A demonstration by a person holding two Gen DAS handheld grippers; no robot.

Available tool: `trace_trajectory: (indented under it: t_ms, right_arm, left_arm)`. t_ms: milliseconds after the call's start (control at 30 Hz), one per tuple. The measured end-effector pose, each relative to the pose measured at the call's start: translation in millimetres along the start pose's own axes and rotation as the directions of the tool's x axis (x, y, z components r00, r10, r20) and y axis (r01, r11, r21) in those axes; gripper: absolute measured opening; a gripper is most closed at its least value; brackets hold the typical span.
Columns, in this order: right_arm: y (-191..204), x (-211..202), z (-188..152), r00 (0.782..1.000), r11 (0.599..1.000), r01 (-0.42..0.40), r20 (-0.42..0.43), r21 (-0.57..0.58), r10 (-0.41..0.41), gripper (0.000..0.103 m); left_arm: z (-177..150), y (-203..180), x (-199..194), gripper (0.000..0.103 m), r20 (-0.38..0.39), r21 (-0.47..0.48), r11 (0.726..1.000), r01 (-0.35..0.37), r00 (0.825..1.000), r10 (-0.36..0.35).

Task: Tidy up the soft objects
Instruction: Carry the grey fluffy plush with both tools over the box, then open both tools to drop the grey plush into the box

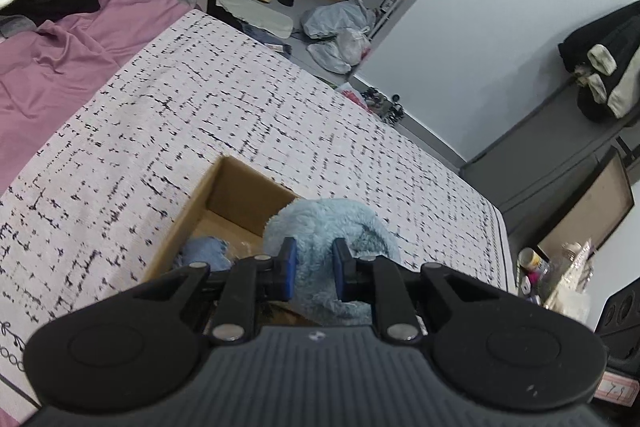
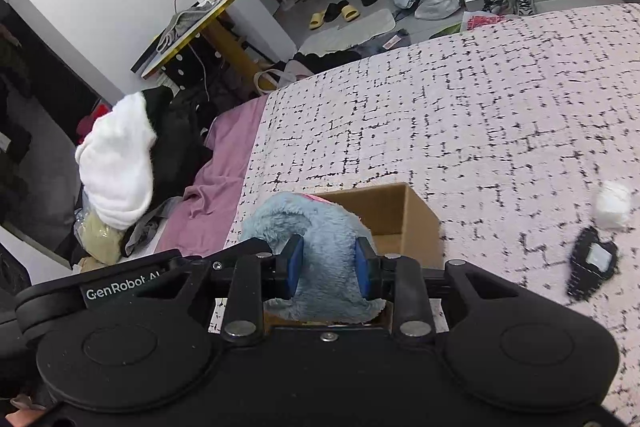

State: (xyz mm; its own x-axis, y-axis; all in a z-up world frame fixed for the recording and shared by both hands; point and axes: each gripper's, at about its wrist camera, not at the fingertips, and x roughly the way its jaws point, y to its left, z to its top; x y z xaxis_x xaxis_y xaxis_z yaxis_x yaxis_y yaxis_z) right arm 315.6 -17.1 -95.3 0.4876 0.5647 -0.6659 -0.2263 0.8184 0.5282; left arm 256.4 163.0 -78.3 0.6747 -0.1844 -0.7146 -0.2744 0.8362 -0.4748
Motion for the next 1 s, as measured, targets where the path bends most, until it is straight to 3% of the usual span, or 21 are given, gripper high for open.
trace_trajectory:
  t_ms: [667, 733, 867, 1000]
  right_arm:
    - [0.3, 72.6, 14.9, 0.992, 0.998, 0.064, -0.111, -0.001, -0.063, 0.029]
    - [-1.3, 74.1, 14.7, 0.991, 0.998, 0.063, -0.119, 0.011, -0.061, 0.03]
    - [-1.5, 66.9, 15.3, 0.993, 0.998, 0.056, -0.107, 0.009, -0.055, 0.042]
    - [-3.5, 54.9, 14.9, 0.994, 0.999, 0.045, -0.1, 0.01, -0.044, 0.043]
  left_arm:
    - [19.5, 40.3, 61.0, 0.018, -0.086, -0.12, 0.989, -0.089, 0.993, 0.079]
    - [19.3, 41.8, 63.5, 0.018, -0.094, -0.129, 0.987, -0.096, 0.992, 0.084]
    - [19.3, 40.9, 58.6, 0.021, -0.086, -0.117, 0.987, -0.109, 0.991, 0.099]
    - [17.0, 38.8, 50.6, 0.022, -0.091, -0.117, 0.986, -0.122, 0.99, 0.112]
